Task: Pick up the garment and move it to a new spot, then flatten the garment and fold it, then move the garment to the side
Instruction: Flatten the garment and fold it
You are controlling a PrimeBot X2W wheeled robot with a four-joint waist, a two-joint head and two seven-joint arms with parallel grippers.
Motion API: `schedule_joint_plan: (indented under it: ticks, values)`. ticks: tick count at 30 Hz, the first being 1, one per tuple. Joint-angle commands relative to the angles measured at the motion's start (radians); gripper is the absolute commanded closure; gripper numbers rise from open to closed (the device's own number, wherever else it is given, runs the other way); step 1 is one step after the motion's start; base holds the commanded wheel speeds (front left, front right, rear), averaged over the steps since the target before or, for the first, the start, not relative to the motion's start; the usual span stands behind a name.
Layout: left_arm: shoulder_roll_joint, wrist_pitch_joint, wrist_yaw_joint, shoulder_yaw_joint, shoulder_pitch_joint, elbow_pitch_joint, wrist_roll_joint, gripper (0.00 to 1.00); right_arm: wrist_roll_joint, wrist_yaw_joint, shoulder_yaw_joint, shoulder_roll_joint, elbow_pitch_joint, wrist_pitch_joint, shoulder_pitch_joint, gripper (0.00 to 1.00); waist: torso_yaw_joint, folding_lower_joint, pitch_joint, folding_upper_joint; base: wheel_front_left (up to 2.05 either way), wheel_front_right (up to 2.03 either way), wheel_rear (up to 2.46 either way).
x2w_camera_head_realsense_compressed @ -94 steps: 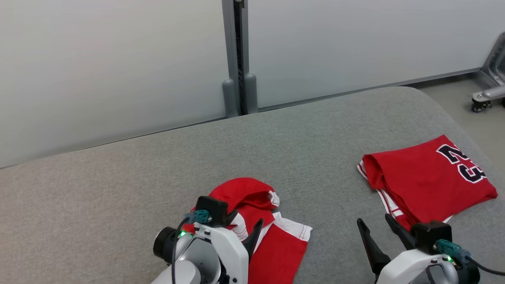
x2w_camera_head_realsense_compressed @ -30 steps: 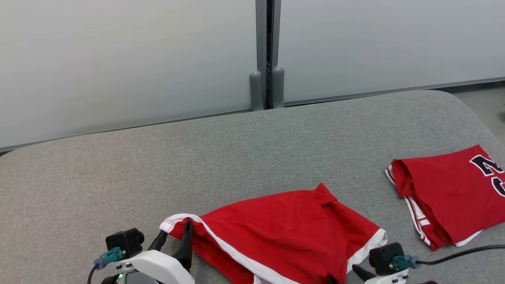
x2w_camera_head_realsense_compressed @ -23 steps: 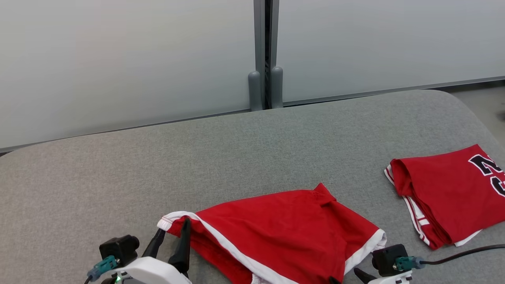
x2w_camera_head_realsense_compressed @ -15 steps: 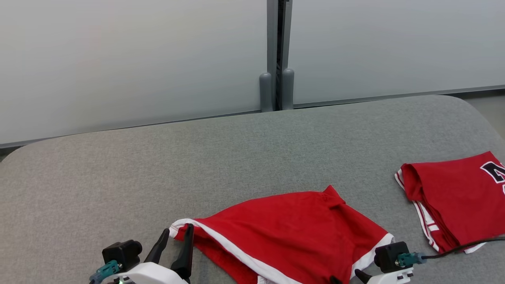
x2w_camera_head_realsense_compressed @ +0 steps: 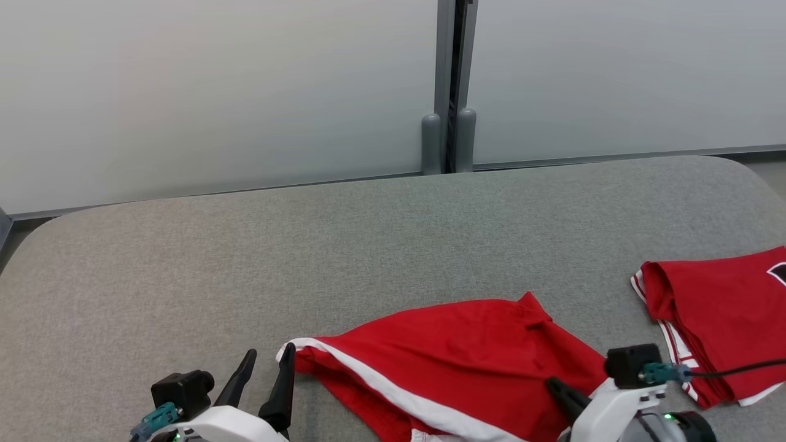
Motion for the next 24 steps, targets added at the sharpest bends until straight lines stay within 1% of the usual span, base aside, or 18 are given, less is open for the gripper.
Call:
schedule_joint_plan:
  ticks: [1, 2, 5, 8, 9, 12, 13, 15, 18, 20, 21, 22, 24]
  values:
    - [0.007, -0.001, 0.007, 0.004, 0.01, -0.007, -0.004, 0.0, -0.019, 0.0, -0.03, -0.006, 0.005, 0.007, -0.013, 1.0, 0.005, 0.0, -0.002, 0.0, 0.0, 0.0, 0.0]
    - [0.006, -0.001, 0.008, 0.005, 0.012, -0.012, -0.007, 0.0, -0.03, 0.0, -0.042, -0.006, 0.004, 0.016, -0.015, 1.0, 0.009, 0.0, -0.003, 0.0, 0.0, 0.0, 0.0]
    - [0.009, 0.002, 0.013, 0.003, 0.016, -0.021, -0.004, 0.0, 0.008, 0.0, -0.067, -0.007, -0.024, 0.017, -0.019, 1.0, 0.018, 0.0, -0.004, 0.0, 0.0, 0.0, 0.0]
    - [0.007, 0.005, 0.014, -0.001, 0.018, -0.03, -0.008, 0.0, -0.029, 0.0, -0.082, -0.006, -0.034, 0.018, -0.06, 1.0, 0.019, 0.0, 0.0, 0.0, 0.0, 0.0, 0.0]
    - [0.007, 0.008, 0.012, -0.003, 0.016, -0.032, -0.007, 0.0, -0.023, 0.0, -0.083, -0.006, -0.029, 0.017, -0.081, 1.0, 0.02, 0.0, 0.001, 0.0, 0.0, 0.0, 0.0]
    - [0.002, 0.01, 0.003, -0.014, 0.007, -0.04, -0.004, 0.0, -0.056, 0.0, -0.069, -0.018, 0.015, 0.023, -0.17, 1.0, 0.028, 0.0, 0.005, 0.0, 0.0, 0.0, 0.0]
    - [0.002, 0.01, 0.003, -0.014, 0.007, -0.04, -0.004, 0.0, -0.056, 0.0, -0.069, -0.018, 0.015, 0.023, -0.17, 1.0, 0.028, 0.0, 0.005, 0.0, 0.0, 0.0, 0.0]
    - [-0.004, 0.018, -0.006, -0.024, -0.005, -0.047, -0.001, 0.0, -0.071, 0.0, -0.079, -0.024, 0.068, 0.0, -0.246, 1.0, 0.039, 0.0, 0.008, 0.0, 0.0, 0.0, 0.0]
    - [-0.007, 0.029, -0.013, -0.043, -0.019, -0.05, 0.007, 0.0, -0.095, 0.0, -0.101, -0.028, 0.183, -0.043, -0.358, 1.0, 0.061, 0.0, 0.013, 0.0, 0.0, 0.0, 0.0]
    - [-0.014, 0.043, -0.026, -0.062, -0.029, -0.058, 0.012, 0.0, -0.117, 0.0, -0.154, -0.023, 0.271, -0.1, -0.436, 1.0, 0.076, 0.0, 0.017, 0.0, 0.0, 0.0, 0.0]
    - [-0.02, 0.055, -0.035, -0.075, -0.032, -0.061, 0.009, 0.0, -0.135, 0.0, -0.181, -0.019, 0.321, -0.123, -0.465, 0.29, 0.084, 0.0, 0.019, 0.0, 0.0, 0.0, 0.0]
    - [-0.023, 0.07, -0.045, -0.089, -0.037, -0.064, 0.009, 0.0, -0.154, 0.0, -0.201, -0.015, 0.368, -0.146, -0.489, 0.0, 0.092, 0.0, 0.02, 0.0, 0.0, 0.0, 0.0]
    - [-0.027, 0.096, -0.065, -0.113, -0.046, -0.072, 0.009, 0.0, -0.191, 0.001, -0.221, -0.008, 0.442, -0.187, -0.539, 0.0, 0.105, 0.0, 0.022, 0.0, 0.0, 0.0, 0.0]
